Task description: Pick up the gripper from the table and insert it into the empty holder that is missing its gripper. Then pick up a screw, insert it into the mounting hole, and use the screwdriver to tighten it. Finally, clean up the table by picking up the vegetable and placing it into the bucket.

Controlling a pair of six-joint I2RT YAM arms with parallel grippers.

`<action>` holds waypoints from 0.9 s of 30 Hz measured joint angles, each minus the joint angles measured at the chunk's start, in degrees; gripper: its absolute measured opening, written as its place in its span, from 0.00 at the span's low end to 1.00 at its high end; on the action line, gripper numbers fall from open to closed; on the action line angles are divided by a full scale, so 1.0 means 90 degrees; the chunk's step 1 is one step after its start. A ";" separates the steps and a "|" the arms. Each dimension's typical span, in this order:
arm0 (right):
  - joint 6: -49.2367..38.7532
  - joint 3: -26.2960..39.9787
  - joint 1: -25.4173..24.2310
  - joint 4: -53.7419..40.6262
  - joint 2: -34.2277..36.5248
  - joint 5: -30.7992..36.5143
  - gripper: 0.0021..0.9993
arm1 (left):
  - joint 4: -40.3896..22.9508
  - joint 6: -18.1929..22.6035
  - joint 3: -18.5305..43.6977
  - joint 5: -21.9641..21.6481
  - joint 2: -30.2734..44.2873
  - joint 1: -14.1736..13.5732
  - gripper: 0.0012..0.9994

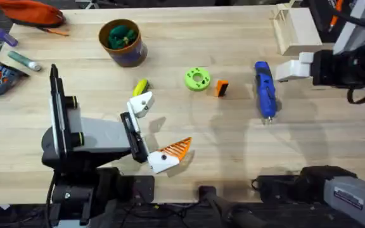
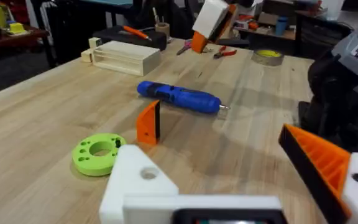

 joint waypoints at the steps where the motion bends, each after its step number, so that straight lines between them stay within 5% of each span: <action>1: 0.0010 0.0000 0.0000 0.0012 0.0000 -0.0030 0.99 | 0.0000 0.0000 0.0000 0.0000 0.0000 0.0000 0.99; 11: 0.0412 0.0000 0.0253 0.0072 0.0000 -0.0456 0.99 | 0.0000 -0.0002 0.0000 0.0000 0.0000 0.0000 0.99; 19: 0.0861 0.0230 0.1787 -0.0126 0.0095 0.0054 0.99 | 0.0000 0.0000 0.0000 0.0000 0.0000 0.0000 0.99; 27: 0.1573 0.1213 0.3122 -0.0426 0.1393 0.0676 0.99 | 0.0000 -0.0001 0.0000 0.0000 0.0000 0.0000 0.99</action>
